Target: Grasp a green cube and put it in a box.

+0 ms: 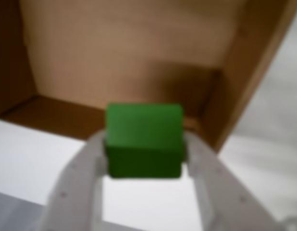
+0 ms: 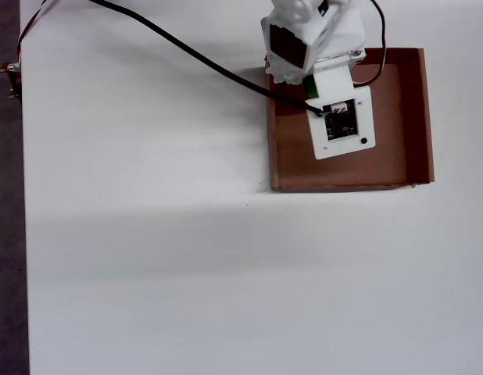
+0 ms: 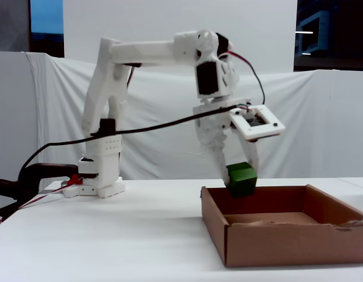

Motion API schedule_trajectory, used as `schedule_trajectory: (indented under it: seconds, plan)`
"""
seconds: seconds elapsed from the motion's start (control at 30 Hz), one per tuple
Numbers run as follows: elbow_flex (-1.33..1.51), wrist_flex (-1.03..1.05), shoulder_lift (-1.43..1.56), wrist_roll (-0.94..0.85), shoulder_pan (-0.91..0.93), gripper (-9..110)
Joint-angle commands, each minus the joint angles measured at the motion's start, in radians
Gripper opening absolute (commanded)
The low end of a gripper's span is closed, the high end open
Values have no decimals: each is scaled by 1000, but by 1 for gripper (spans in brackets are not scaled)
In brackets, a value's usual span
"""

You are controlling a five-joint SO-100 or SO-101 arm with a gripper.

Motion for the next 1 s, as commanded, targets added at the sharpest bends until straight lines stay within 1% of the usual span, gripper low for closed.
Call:
schedule_trajectory:
  seconds: [0.0,0.5,0.97]
  plan:
    - [-18,-11,3,-9,-11,16]
    - [-14,-35,-83,-9,-12,16]
    - [-81,-43,-149,-11,21,16]
